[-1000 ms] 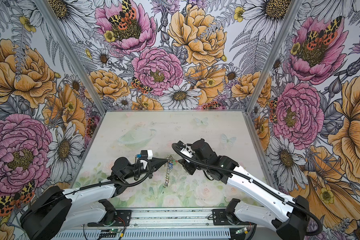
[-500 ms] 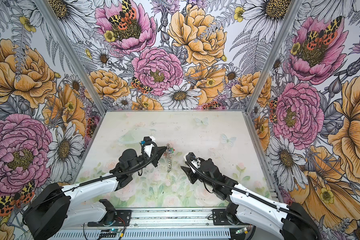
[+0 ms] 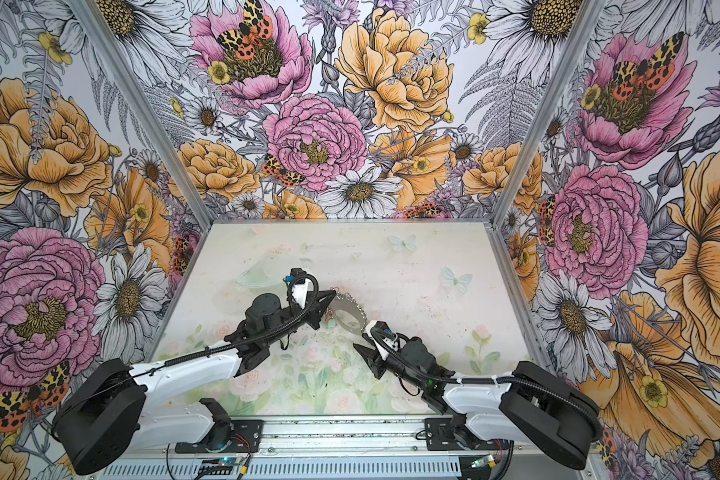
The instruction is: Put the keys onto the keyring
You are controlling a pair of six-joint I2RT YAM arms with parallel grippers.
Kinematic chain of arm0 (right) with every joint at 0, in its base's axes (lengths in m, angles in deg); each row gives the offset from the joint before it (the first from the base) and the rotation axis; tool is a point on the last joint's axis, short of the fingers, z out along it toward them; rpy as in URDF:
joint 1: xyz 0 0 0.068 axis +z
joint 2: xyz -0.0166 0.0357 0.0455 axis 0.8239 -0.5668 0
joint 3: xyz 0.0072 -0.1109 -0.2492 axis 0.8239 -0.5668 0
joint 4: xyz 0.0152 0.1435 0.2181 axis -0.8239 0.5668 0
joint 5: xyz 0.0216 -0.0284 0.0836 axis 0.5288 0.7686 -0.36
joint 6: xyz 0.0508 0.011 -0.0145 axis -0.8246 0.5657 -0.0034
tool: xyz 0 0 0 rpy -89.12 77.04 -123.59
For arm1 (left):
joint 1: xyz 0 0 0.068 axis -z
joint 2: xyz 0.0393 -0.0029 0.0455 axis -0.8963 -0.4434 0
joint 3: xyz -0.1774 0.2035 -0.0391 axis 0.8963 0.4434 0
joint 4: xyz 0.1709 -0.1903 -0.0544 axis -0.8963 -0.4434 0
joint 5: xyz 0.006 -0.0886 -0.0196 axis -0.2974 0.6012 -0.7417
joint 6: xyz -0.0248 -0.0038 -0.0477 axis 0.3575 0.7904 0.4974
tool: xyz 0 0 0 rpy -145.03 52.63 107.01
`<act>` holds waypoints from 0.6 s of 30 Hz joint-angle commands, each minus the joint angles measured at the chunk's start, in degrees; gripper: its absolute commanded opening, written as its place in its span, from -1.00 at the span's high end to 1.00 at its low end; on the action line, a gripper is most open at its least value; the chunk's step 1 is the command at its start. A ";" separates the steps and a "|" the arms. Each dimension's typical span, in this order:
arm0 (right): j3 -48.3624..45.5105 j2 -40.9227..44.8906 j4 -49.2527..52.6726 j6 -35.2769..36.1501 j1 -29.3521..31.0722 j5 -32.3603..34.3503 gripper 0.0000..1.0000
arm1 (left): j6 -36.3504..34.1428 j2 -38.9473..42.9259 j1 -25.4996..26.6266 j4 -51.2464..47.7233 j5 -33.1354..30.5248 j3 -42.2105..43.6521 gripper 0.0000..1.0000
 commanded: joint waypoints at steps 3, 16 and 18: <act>-0.32 -4.87 -16.46 -1.29 0.34 2.94 0.24 | 2.33 1.79 1.59 2.23 -1.56 -2.82 1.00; -1.01 -4.33 -16.99 -2.97 -0.98 7.49 0.23 | 5.56 5.76 2.70 2.03 -5.53 -3.71 1.00; -0.89 -4.38 -17.07 -4.24 -1.49 6.20 0.22 | 5.93 6.44 2.89 2.01 -5.33 -3.90 1.00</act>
